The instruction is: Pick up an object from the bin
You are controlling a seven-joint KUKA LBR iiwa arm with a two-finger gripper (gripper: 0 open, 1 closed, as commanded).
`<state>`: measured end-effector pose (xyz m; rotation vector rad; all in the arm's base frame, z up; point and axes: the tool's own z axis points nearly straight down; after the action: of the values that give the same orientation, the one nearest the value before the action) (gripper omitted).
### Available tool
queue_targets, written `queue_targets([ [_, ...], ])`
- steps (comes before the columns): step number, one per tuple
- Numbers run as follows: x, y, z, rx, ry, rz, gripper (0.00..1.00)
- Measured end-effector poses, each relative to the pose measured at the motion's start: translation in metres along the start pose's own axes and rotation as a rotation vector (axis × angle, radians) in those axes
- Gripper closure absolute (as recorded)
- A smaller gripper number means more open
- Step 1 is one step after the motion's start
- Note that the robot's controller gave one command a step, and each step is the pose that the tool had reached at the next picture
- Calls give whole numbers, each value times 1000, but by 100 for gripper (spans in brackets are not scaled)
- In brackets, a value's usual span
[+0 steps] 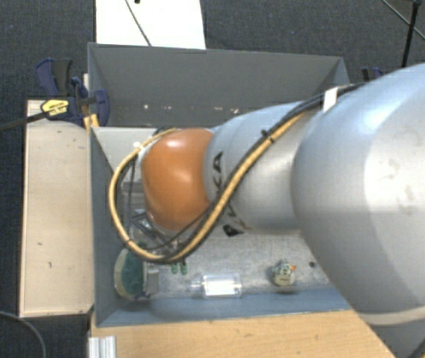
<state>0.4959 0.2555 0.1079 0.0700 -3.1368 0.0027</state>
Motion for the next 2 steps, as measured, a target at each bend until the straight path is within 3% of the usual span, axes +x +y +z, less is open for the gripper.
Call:
queue_targets([
  [1, -4, -6, -4, 4, -8, 13, 100],
  [2, 3, -5, -98, -6, -10, 200, 100],
])
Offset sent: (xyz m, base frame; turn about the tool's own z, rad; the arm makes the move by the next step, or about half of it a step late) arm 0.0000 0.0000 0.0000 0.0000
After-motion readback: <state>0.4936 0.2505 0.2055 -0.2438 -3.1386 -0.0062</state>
